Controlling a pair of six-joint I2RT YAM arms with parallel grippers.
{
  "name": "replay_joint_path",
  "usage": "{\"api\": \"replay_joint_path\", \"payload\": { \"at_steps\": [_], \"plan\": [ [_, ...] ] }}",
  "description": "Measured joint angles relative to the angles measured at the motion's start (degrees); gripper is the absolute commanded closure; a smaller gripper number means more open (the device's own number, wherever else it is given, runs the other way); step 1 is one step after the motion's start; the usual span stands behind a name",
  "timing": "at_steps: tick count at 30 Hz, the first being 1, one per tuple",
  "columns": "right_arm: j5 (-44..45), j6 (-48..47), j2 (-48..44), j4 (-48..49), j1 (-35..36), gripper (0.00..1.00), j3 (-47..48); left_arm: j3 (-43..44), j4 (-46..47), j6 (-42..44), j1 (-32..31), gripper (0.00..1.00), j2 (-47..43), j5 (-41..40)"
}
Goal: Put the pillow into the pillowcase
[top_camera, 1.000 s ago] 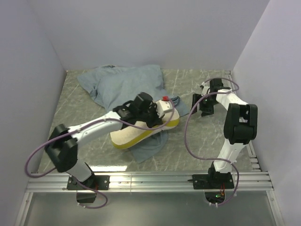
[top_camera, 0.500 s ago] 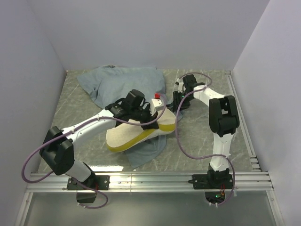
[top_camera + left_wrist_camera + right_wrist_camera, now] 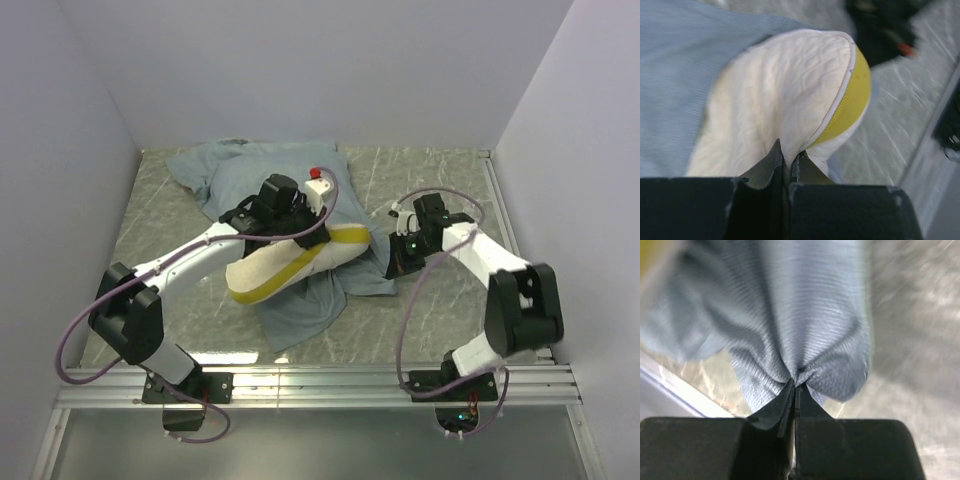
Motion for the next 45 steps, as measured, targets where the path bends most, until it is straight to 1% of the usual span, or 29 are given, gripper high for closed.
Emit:
{"api": "replay_joint_path", "payload": {
  "at_steps": [1,5,8,10,11,12,14,15,16,18,20,22,24,26,28,30,33,36,38,40,41,43,44,45],
  "plan": [
    [-0.39,-0.76,-2.29,-0.79,0.22,1.0,-0.24,1.03,0.87,-0.48,-0.02,1.0,0.96,-2.69],
    [-2.21,-3.91,-10.75,-3.48,0.85,1.0,0.46,2.8,5.07,-0.66,-0.7,1.0,4.24,-9.05],
    [-2.1,-6.69,-11.89,-6.01,0.59,1.0,2.34,1.07,10.01,0.68,-3.39,1.0,6.21,-12.92],
    [-1.73,-7.78,-11.26,-6.32,-0.24,1.0,2.73,-0.96,12.44,1.25,-5.35,0.99,7.1,-12.74],
    [-1.53,-8.22,-10.75,-6.54,-0.96,1.0,2.82,-1.92,13.11,1.38,-6.67,0.96,7.96,-11.67],
    [-1.33,-8.52,-10.03,-6.78,-1.53,1.0,2.89,-2.38,13.31,1.25,-7.52,0.76,8.72,-10.4],
    [-1.11,-8.7,-8.17,-7.04,-2.32,1.0,3.17,-2.86,13.42,1.18,-8.9,0.55,10.56,-6.32],
    [-1.11,-8.7,-6.86,-7.04,-2.45,1.0,3.26,-3.08,13.25,1.09,-9.4,0.4,11.13,-4.37],
    [-1.11,-8.7,-5.51,-7.08,-2.45,1.0,3.3,-3.5,12.83,1.05,-9.86,0.34,11.34,-2.36],
    [-1.11,-8.7,-2.75,-7.13,-2.45,1.0,3.3,-3.98,11.15,1.05,-10.23,0.31,10.51,0.79],
    [-1.05,-8.72,-0.72,-7.1,-2.45,1.0,3.3,-3.98,8.41,1.75,-10.19,0.3,8.52,2.62],
    [-1.14,-8.9,1.03,-7.08,-2.45,1.0,3.3,-3.91,4.9,3.21,-9.51,0.23,4.83,3.43],
    [-1.88,-9.22,2.82,-7.1,-2.43,1.0,3.32,-3.69,1.84,4.26,-8.11,0.17,0.59,3.32],
    [-3.76,-9.9,4.72,-7.37,-2.19,1.0,3.43,-2.73,-0.09,4.87,-6.45,0.16,-3.17,2.12],
    [-5.35,-10.69,6.32,-7.89,-0.98,1.0,3.63,-0.66,-1.49,5.09,-5.09,0.15,-5.46,-1.31],
    [-7.52,-11.98,7.69,-8.59,1.97,1.0,3.78,1.09,-2.05,3.93,-4.72,0.17,-5.57,-4.81],
    [-11.93,-13.81,8.46,-10.43,8.22,1.0,3.82,1.25,-3.48,-0.28,-4.7,0.17,-3.54,-8.37],
    [-18.38,-15.87,8.2,-11.8,14.49,1.0,3.69,-1.36,-4.28,-5.88,-4.66,0.15,-1.01,-11.52],
    [-22.18,-16.7,7.06,-12.31,17.42,1.0,2.97,-3.8,-5.42,-9.11,-4.55,0.14,-0.2,-13.44],
    [-23.58,-16.55,4.79,-13.07,18.21,0.81,2.38,-5.86,-6.56,-11.41,-4.48,0.12,0.02,-15.06],
    [-23.32,-16.22,3.58,-13.25,17.97,0.66,2.36,-6.73,-6.8,-12.24,-4.42,0.12,0.02,-15.5],
    [-21.7,-15.63,1.62,-13.27,16.79,0.58,2.45,-8.46,-6.97,-13.7,-4.33,0.13,-0.02,-16.2],
    [-20.48,-15.23,0.68,-13.29,15.63,0.52,2.49,-9.4,-6.93,-14.23,-4.26,0.15,-0.2,-16.37],
    [-19.26,-14.67,-0.02,-13.27,14.23,0.51,2.67,-10.32,-6.88,-14.78,-4.2,0.17,-0.48,-16.52]
  ]
}}
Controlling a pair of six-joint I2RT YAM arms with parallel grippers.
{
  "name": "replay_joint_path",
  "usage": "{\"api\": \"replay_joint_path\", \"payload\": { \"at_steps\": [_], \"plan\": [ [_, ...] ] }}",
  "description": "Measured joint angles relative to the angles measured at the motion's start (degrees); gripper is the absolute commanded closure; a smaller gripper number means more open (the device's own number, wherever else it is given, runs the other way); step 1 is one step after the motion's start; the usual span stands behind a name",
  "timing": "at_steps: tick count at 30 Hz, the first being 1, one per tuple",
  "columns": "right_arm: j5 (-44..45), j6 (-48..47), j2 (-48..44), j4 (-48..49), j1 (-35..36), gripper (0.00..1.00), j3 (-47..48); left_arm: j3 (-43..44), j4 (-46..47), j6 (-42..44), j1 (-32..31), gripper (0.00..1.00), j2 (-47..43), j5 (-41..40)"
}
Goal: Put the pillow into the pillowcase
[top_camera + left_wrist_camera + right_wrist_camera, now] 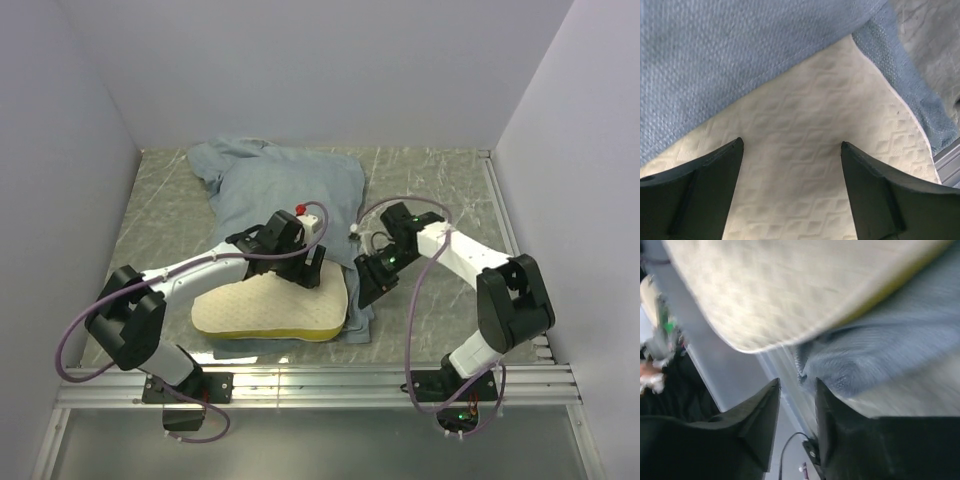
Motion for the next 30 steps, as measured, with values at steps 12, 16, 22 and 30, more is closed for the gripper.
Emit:
{"api": "replay_joint_path", "payload": {
  "at_steps": [12,16,22,30],
  "plan": [
    [22.97,14.69,-3.23,16.26,-4.35,0.33,8.79,-4.83,2.47,0.68,2.84,0.12,-15.52,8.41],
    [25.18,18.4,6.47,19.56,-3.91,0.33,22.86,-0.39,1.88,3.63,3.34,0.12,-17.42,9.44],
    [23.08,21.64,20.2,21.73,-2.38,0.36,32.52,-0.13,-4.02,5.62,13.51,0.12,-16.24,7.26],
    [16.44,20.0,26.47,19.1,6.34,0.48,26.27,0.02,-8.98,5.57,36.74,0.14,-6.86,2.47]
  ]
}}
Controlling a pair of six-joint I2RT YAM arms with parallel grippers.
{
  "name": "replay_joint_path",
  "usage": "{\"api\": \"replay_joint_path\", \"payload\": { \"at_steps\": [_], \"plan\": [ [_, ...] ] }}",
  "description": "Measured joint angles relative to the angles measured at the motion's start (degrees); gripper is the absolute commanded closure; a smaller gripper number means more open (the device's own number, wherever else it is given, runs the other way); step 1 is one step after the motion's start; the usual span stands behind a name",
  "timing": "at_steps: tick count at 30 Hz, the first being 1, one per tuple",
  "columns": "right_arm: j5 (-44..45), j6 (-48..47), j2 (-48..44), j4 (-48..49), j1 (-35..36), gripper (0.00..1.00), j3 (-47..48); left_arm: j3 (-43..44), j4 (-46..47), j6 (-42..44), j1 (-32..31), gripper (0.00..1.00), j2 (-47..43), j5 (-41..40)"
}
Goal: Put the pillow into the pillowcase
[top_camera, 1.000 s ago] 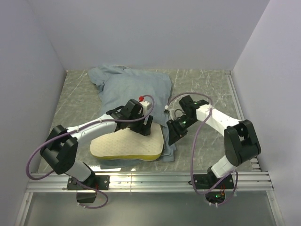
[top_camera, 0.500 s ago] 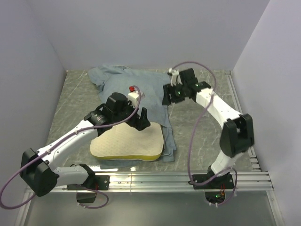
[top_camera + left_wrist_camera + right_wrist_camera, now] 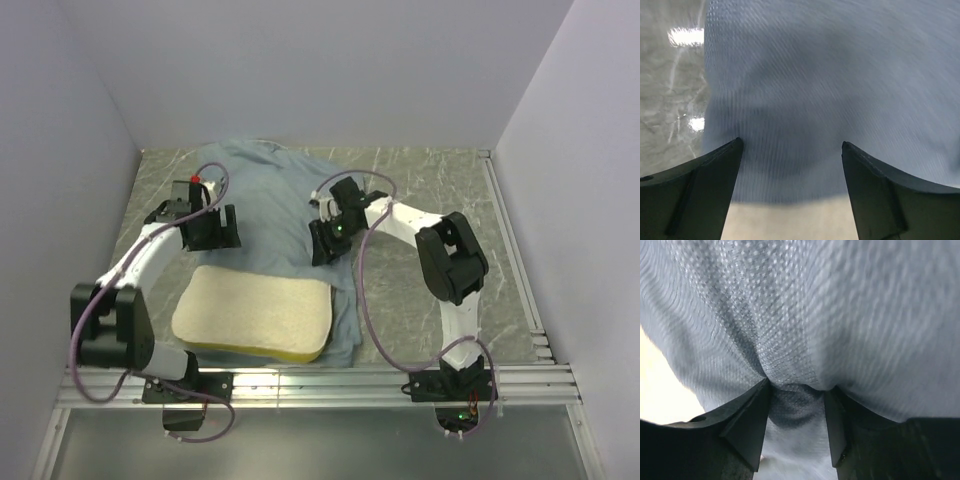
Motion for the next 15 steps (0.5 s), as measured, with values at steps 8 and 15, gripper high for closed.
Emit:
{"api": "replay_joint_path", "payload": {
  "at_steps": [8,15],
  "plan": [
    [-14.23,-2.67,-9.75,-2.43,6.25,0.52,-16.13,15.02,-3.19,1.31,-1.49,0.27,27.52,4.7],
    [-18.6,-2.23,-20.35,-3.85,12.26,0.48,-21.35,47.65,0.94,2.82,-13.9,0.19,48.61,12.31]
  ]
}}
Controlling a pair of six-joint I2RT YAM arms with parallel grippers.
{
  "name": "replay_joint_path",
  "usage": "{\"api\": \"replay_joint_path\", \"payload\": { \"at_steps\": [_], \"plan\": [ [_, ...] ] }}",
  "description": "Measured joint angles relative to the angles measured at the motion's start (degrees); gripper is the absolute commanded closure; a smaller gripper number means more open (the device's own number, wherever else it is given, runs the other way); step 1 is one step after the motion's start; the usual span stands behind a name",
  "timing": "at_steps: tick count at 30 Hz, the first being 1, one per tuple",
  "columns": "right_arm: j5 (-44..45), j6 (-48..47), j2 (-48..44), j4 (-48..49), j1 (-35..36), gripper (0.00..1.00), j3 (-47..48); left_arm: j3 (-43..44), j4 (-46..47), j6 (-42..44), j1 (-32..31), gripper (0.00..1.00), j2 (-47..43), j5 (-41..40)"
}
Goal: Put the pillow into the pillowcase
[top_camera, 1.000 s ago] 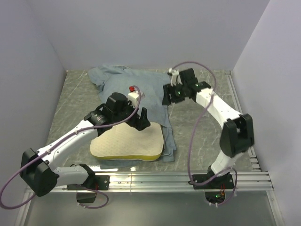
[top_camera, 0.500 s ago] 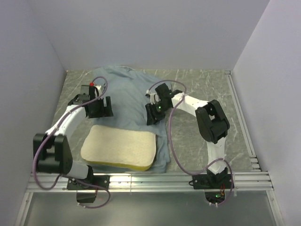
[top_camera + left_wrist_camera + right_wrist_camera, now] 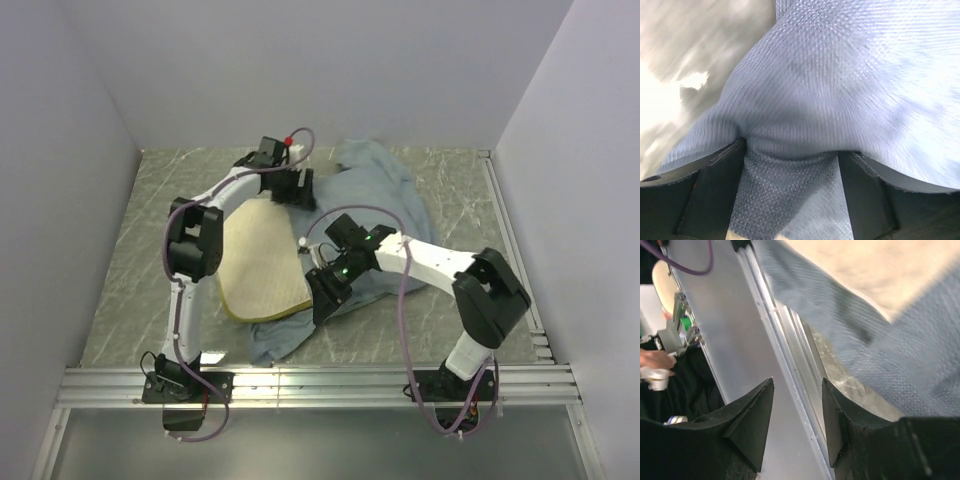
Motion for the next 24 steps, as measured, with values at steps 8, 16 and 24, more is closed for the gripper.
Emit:
{"api": "replay_joint_path", "payload": {
  "at_steps": [8,16,24],
  "plan": [
    [14.84,0.98,-9.64,-1.95,-9.68,0.36,8.26,-4.22,3.32,-0.26,4.98,0.11,-11.02,5.03],
    [34.4,5.03,-2.78,-2.34,-4.85,0.33,22.51,-33.07,5.11,-2.64,12.55,0.09,-49.94,3.72],
    [43.89,6.71,13.49,-5.01,0.11,0.42,30.58,-53.0,6.69,-8.9,11.32,0.09,-56.3,1.49]
  ]
}}
